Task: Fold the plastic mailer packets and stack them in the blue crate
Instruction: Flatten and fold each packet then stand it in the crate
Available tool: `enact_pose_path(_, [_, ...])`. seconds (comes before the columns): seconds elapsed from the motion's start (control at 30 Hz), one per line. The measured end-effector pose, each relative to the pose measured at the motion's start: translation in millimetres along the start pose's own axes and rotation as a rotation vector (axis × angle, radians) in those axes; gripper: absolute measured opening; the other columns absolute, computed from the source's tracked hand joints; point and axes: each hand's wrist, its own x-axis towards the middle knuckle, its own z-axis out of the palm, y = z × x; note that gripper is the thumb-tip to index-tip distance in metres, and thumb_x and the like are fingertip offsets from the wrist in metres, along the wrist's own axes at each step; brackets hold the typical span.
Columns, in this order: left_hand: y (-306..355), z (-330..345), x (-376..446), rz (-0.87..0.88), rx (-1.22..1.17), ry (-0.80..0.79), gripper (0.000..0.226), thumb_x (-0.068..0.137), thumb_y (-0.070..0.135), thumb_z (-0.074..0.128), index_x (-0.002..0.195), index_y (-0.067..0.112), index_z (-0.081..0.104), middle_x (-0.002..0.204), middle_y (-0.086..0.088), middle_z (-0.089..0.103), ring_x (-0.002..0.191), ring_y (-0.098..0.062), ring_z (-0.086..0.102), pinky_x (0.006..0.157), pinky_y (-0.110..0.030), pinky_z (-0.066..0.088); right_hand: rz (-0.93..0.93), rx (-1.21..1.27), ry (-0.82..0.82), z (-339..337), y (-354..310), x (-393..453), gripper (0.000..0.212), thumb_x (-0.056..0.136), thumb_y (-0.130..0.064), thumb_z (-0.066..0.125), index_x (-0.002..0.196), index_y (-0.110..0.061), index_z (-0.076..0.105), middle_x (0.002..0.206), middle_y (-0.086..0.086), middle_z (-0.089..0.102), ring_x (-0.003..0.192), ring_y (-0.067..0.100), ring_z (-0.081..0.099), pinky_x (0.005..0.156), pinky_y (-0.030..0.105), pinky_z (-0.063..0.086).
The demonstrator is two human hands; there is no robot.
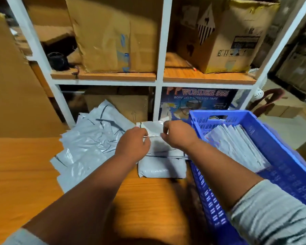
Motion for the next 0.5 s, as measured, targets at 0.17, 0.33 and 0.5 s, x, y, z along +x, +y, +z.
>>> enact_pose_path(0.17, [-51.4,-7.8,-35.3,-0.075,0.008,-0.049,0.022,0.101,0.038,0.058,0.111,0.028,0.075,0.107,0.005,0.070,0.098,-0.019,0.065,0.081,-0.036,0.055,-0.041,-0.171,-0.399,64.1,-23.0,-25.8,0.053,0.080,-0.065,0.076,0.120,-0.031,0.065,0.119,0.002,0.064,0.113,0.027,0.062,0.085,0.039,0.053])
enact_pose_path(0.33, [-80.6,-7.7,-64.7,-0.027,0.035,-0.121,0.021,0.100,0.038,0.060,0.110,0.027,0.074,0.105,0.007,0.069,0.100,-0.016,0.064,0.084,-0.034,0.052,-0.085,-0.348,-0.406,115.9,-15.5,-62.4,0.076,0.078,-0.041,0.079,0.143,-0.031,0.043,0.138,0.004,0.052,0.129,0.032,0.053,0.100,0.051,0.049])
enact_pose_path(0.5, [-96.7,-2.5,-86.8,0.072,-0.005,-0.235,0.047,0.100,0.041,0.065,0.146,0.029,0.061,0.140,0.005,0.063,0.130,-0.016,0.055,0.104,-0.024,0.040,-0.028,-0.204,-0.238,122.2,-5.5,-74.0,0.044,0.082,-0.036,0.060,0.126,-0.037,0.053,0.125,-0.006,0.066,0.116,0.027,0.063,0.094,0.045,0.052])
